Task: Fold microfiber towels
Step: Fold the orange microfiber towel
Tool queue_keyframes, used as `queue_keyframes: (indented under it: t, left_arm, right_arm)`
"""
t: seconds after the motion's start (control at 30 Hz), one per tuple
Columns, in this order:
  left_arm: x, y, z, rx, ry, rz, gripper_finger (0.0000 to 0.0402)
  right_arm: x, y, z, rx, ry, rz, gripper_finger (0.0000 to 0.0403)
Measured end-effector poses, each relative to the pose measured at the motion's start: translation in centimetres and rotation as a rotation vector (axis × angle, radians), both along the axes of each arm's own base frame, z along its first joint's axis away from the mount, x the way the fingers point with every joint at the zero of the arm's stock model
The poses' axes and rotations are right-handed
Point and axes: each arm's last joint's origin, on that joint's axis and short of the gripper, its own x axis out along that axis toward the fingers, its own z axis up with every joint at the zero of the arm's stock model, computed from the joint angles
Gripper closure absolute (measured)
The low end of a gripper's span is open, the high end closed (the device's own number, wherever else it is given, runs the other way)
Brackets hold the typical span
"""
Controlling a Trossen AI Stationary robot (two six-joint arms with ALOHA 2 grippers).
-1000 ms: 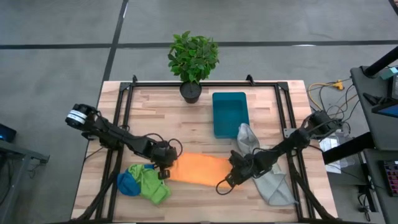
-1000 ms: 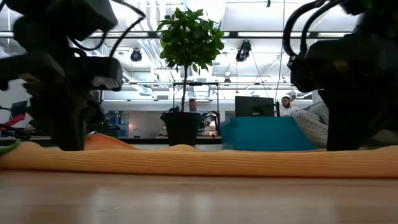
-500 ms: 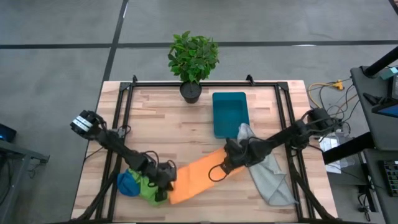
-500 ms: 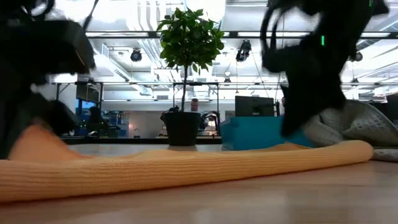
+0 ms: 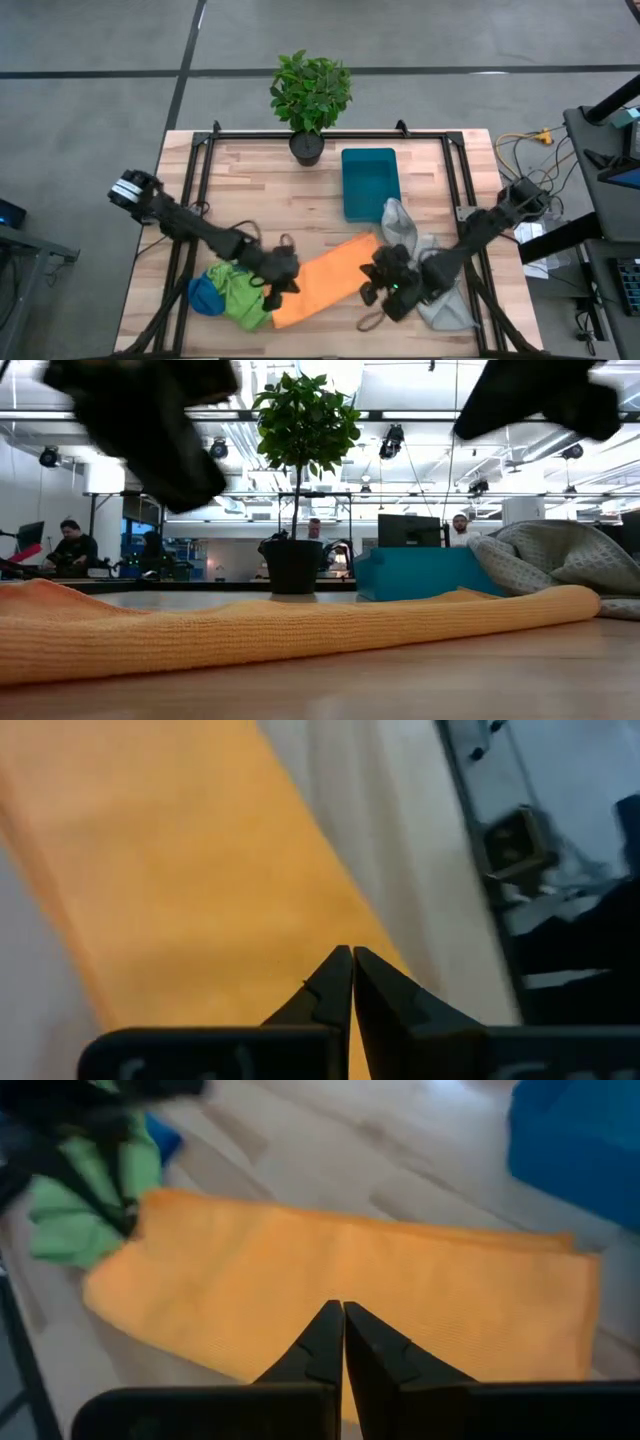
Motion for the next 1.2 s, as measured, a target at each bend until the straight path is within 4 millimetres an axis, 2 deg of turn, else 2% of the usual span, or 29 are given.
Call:
queue_keyframes:
  t: [0.23, 0.4, 0.53, 0.67, 0.83, 0.97, 1.2]
  left_arm:
    - [8.2, 3.9, -1.4, 0.174, -0.113, -0.109, 0.0402]
    - [13.7, 6.3, -2.1, 0.343, -0.175, -0.019, 0.0401]
    - [16.5, 8.0, -2.8, 0.35, -0.187, -0.003, 0.0401]
    - [17.2, 8.8, -4.2, 0.342, -0.124, -0.023, 0.0401]
    - [16.0, 9.2, -5.7, 0.409, 0.054, 0.008, 0.0401]
    - [14.6, 9.0, -5.5, 0.413, 0.19, 0.073, 0.0401]
    - [13.2, 7.8, -4.2, 0.458, 0.213, 0.141, 0.0401]
  right_arm:
    - [-2.6, 4.1, 2.2, 0.011, -0.066, 0.108, 0.0394]
    - [-3.7, 6.3, 4.3, 0.066, -0.132, 0.152, 0.0394]
    - [-3.9, 7.0, 5.8, 0.058, -0.211, 0.128, 0.0394]
    - [-3.8, 7.0, 6.4, 0.041, -0.242, 0.11, 0.0394]
    - [-3.3, 6.4, 6.3, 0.009, -0.232, 0.103, 0.0394]
    - [-2.9, 5.9, 6.1, -0.019, -0.214, 0.093, 0.0394]
    - [-2.1, 5.0, 5.9, -0.099, -0.174, 0.111, 0.0394]
